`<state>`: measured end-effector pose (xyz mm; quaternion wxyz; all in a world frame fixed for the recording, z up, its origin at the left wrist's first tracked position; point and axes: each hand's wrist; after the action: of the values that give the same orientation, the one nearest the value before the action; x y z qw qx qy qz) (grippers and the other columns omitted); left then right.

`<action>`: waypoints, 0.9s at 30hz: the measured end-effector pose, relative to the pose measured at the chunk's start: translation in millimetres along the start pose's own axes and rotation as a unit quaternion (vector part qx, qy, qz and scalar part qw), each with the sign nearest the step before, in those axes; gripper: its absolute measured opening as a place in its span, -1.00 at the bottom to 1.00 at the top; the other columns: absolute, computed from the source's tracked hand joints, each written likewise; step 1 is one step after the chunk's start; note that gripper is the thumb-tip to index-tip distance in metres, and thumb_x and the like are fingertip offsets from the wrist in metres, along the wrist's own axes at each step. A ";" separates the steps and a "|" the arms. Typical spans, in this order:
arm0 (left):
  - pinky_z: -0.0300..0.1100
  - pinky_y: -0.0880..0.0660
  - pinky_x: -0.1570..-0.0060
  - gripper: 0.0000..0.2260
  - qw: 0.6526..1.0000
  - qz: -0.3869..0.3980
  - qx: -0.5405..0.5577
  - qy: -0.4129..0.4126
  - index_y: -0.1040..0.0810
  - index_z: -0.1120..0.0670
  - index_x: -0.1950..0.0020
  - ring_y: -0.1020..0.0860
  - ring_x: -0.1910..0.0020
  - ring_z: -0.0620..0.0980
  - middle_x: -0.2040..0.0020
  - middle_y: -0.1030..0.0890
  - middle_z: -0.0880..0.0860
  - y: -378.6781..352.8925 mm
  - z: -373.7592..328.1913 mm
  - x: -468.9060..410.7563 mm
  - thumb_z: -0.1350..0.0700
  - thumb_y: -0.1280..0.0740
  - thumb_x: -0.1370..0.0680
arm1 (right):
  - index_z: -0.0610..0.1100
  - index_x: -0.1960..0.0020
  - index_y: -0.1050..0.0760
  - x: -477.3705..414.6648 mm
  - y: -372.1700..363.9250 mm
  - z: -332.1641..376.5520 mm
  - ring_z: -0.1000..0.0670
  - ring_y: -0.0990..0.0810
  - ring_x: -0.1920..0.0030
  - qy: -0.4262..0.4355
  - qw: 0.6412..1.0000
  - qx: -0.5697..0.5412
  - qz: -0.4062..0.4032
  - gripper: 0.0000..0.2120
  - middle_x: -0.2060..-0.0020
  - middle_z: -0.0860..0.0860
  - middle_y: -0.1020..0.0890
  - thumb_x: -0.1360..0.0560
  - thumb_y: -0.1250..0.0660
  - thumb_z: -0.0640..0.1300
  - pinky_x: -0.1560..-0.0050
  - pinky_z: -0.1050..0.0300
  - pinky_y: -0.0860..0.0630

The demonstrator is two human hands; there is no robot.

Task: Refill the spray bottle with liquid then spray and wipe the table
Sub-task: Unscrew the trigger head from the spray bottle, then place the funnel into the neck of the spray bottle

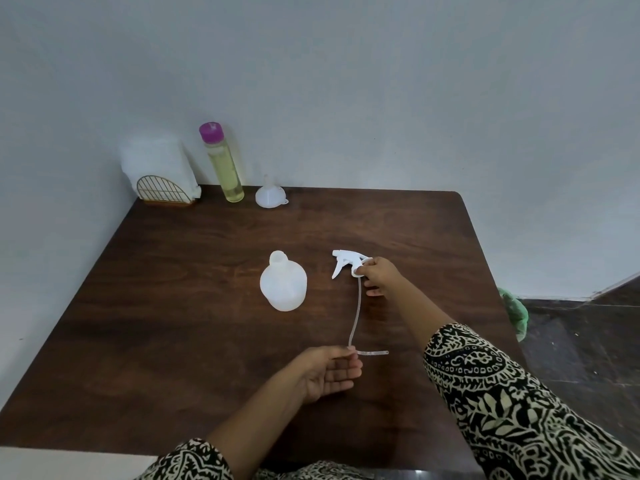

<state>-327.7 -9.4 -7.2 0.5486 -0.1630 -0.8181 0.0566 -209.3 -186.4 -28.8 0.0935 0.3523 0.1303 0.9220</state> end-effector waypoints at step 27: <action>0.25 0.06 -0.45 -0.38 0.753 -0.437 -0.444 -0.213 -0.17 -0.17 -0.52 0.02 -0.55 0.12 -0.58 -0.04 0.04 173.4 -102.4 -54.0 -0.24 -0.28 -0.51 | -0.13 -0.29 -0.36 -54.9 -71.1 126.3 -0.12 -0.51 -0.18 0.235 0.926 0.294 0.015 -0.53 -0.23 -0.12 -0.47 -0.45 -0.40 -0.03 -0.19 0.00 -0.46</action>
<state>-179.8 127.1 -61.7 0.1911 0.0028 -0.8288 -0.5258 -78.1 -111.4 5.8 -0.0618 0.1396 0.4086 0.8999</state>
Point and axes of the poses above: each hand's wrist, its own x-axis away from the middle knuckle, its own y-axis out of the back of the hand, z = x × y
